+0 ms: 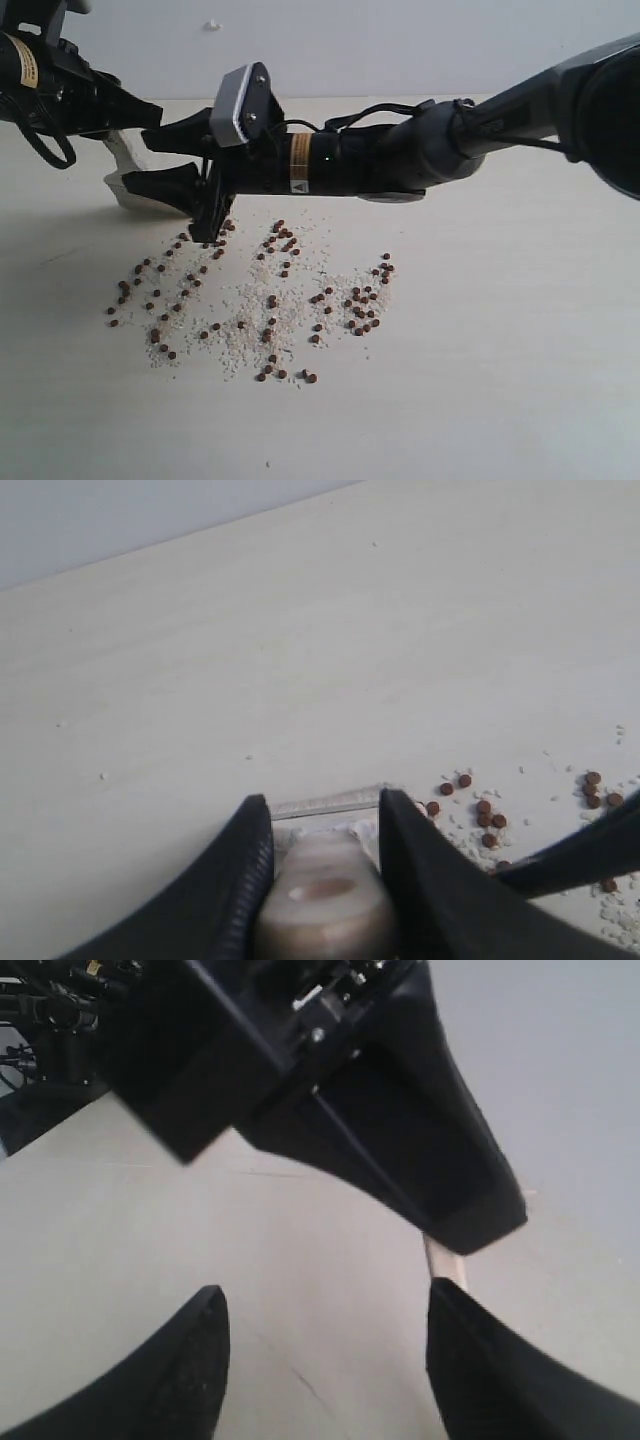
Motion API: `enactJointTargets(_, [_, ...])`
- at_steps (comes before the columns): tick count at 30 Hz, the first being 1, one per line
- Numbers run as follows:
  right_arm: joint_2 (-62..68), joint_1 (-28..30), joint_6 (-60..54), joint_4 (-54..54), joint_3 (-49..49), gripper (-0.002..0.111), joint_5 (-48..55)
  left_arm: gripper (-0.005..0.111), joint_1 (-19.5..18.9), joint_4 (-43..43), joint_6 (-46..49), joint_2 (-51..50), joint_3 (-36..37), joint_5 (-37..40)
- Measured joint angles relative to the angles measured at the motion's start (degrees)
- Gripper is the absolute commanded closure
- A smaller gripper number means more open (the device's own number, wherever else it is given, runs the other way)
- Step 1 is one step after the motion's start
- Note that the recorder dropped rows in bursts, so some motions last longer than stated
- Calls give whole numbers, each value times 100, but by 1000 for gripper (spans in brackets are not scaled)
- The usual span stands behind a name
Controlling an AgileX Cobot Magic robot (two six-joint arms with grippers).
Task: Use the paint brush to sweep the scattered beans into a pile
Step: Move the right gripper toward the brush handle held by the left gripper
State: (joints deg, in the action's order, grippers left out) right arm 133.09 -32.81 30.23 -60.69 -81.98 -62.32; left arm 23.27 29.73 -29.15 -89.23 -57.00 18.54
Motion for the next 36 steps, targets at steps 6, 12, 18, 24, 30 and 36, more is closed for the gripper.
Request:
enactJointTargets(6, [271,-214,0,394,-513,53,532,107,0,0,0,0,0,0])
enactJointTargets(12, [349,-214,-55,892,-539,53,595,107,0,-19,0,0,0,0])
enactJointTargets(18, [509,-214,-202,1111,-554,53,595,107,0,-12,0,0,0,0])
enactJointTargets(24, [662,-224,-371,1200,-632,53,595,107,0,-22,0,0,0,0])
enactJointTargets(30, [690,-376,-394,1200,-981,53,595,107,0,-144,12,0,0,0])
enactJointTargets(36, [690,-447,-294,1214,-1059,55,595,107,0,-188,22,0,0,0])
